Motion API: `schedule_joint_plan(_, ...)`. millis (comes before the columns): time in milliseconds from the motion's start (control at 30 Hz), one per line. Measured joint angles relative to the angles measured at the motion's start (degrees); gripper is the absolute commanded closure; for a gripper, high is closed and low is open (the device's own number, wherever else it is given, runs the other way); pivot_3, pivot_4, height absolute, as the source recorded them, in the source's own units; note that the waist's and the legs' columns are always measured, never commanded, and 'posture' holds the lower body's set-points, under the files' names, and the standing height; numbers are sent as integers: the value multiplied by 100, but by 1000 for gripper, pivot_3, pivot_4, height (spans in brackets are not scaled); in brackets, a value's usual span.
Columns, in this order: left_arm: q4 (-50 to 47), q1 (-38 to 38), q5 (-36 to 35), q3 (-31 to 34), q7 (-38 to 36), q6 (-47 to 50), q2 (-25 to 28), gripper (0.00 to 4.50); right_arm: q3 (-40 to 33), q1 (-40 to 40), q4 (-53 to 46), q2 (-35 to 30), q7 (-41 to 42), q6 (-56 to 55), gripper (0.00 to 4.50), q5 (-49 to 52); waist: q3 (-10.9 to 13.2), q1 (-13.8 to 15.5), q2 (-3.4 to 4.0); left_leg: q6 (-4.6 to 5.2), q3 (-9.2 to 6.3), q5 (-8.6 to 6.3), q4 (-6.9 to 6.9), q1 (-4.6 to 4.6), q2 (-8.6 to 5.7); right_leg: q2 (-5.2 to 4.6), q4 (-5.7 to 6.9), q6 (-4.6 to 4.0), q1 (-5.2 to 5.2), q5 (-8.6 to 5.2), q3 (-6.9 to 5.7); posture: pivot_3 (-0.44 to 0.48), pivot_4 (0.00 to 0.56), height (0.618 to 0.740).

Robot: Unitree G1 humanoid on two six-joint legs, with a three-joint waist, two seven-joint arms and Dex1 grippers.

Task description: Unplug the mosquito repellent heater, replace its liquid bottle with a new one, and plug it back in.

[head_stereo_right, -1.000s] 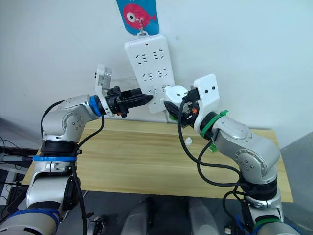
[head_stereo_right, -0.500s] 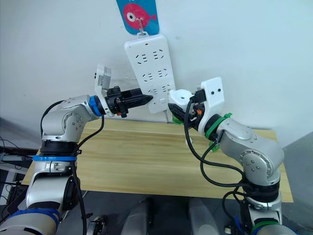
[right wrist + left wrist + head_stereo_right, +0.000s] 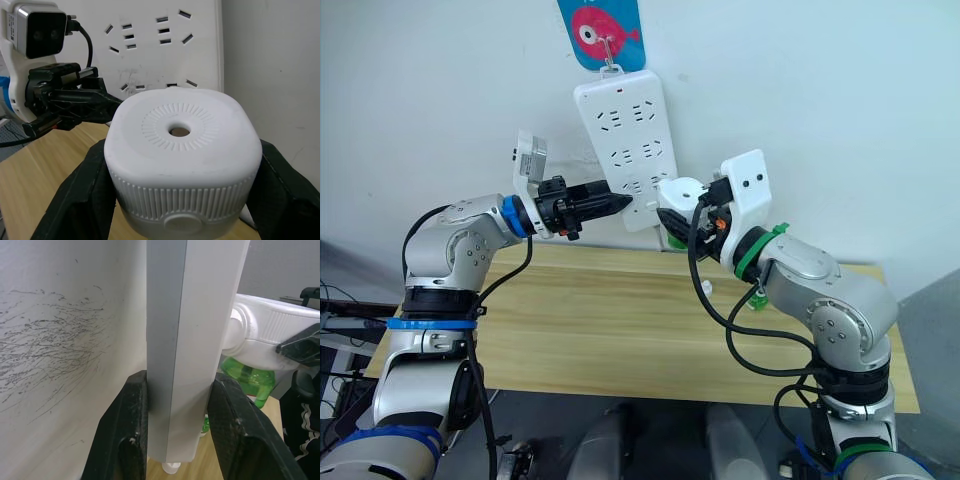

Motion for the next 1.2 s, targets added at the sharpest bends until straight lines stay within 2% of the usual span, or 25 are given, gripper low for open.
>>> schedule_joint_plan(433, -11, 20, 37, 2, 93, -89, 25, 3232, 260, -284, 76, -17, 22, 92, 1458, -427, 0, -9, 0, 0, 1, 0, 1, 1, 1, 0, 1, 0, 0, 0, 2, -114, 268, 740)
schedule_joint_plan(667, -17, 53, 81, 32, 136, -133, 37, 3232, 275, -598, 153, 458, -382, 508, 1458, -572, 0, -34, 0, 0, 0, 0, 1, 1, 3, 1, 2, 0, -1, 0, 1, -113, 265, 740)
schedule_joint_plan(800, -64, 120, 85, 102, 222, -135, 40, 3232, 262, -545, 130, 1036, -751, 599, 1458, -695, 0, -83, 0, 0, 0, 1, 1, 6, 4, 2, 7, -1, 0, 1, 3, -111, 263, 740)
schedule_joint_plan(867, -117, 152, 86, 124, 267, -110, -6, 3232, 381, -449, 126, 1223, -850, 493, 1458, -894, 0, -90, 0, 0, 1, 2, 2, 5, 3, 2, 6, -1, 0, 1, 4, -109, 261, 740)
schedule_joint_plan(1200, -259, 272, 101, 185, 491, -97, -21, 3232, 1265, -242, 517, 1255, -775, -653, 1458, -2072, -1, -148, 0, 0, 9, 6, 1, 16, 6, 5, 7, 0, 0, 2, 11, -90, 249, 740)
